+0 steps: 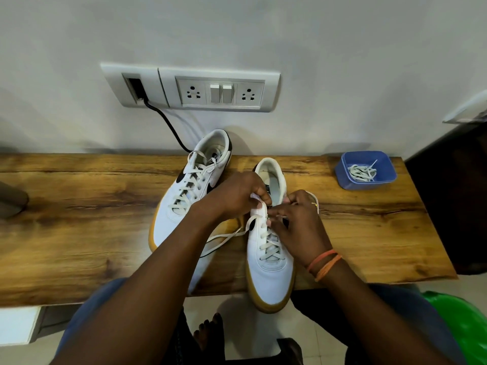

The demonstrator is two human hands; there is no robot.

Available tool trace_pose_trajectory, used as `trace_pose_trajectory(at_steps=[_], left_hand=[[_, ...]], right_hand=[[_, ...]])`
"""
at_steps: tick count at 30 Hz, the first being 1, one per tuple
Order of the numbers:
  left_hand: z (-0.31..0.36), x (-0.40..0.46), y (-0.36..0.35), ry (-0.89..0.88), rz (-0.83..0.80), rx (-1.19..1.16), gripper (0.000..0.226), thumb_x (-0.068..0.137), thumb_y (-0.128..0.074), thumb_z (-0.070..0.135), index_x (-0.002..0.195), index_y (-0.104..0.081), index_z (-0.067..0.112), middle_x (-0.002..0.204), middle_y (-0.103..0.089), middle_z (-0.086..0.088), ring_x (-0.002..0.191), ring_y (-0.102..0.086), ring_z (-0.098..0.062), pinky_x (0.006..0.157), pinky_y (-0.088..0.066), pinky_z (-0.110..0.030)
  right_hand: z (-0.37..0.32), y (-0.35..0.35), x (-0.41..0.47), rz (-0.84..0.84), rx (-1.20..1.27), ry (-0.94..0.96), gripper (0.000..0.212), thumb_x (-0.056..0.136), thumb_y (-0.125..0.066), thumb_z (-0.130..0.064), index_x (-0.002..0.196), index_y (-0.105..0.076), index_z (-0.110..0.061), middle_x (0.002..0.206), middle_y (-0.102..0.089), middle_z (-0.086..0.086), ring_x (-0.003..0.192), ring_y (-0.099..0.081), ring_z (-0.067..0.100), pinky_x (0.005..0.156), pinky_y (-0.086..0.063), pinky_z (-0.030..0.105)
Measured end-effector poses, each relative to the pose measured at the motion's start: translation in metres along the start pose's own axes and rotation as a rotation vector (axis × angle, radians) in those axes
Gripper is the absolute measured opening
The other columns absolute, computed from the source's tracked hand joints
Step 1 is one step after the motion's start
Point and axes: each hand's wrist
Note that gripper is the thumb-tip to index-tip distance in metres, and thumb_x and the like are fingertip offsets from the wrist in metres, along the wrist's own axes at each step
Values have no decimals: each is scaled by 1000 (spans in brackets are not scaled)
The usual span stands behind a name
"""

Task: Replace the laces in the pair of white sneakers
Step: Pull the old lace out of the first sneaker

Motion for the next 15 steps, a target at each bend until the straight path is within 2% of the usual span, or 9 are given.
trace_pose_trajectory(at_steps=[3,6,11,13,15], left_hand=[[0,-1,0,39,-25,-32,24,80,-73,-1,100,-78,11,109,-71,-4,96,-63,-12,83,-51,-26],[-2,1,-1,48,-18,-45,24,78,-74,-2,95,-79,14,100,-72,0,85,-59,-5,74,-45,-16],[-3,1,-2,43,-33,-72,23,76,-74,-3,91,-79,14,86,-68,5,80,-60,-5,73,-45,-20],[-4,0,0,38,-28,-60,22,76,-75,-3,92,-79,13,91,-71,1,82,-60,-7,74,-44,-19],[-5,0,0,30,-23,-61,22,76,-75,-2,91,-79,14,97,-73,-1,85,-61,-9,75,-45,-20]], right_hand=[[-4,-6,2,-24,-66,16,10,78,-77,-15,86,-77,-22,104,-43,0,92,-53,21,80,-49,34],[-5,-8,4,-21,-89,-9,10,78,-78,-11,80,-76,-20,107,-43,0,93,-54,22,80,-49,35],[-5,-9,4,-71,-162,-24,16,78,-70,-1,82,-66,-16,110,-38,3,95,-52,24,78,-53,39],[-3,-7,-1,-8,-130,-34,15,80,-68,1,82,-64,-13,112,-38,3,95,-48,14,80,-50,34],[9,-4,-6,51,-6,-175,14,83,-66,0,78,-64,-13,111,-41,4,89,-36,1,81,-41,22]])
Point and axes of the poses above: each hand's wrist, its own x-axis towards the middle knuckle, its own y-axis out of the back of the hand, z = x × y
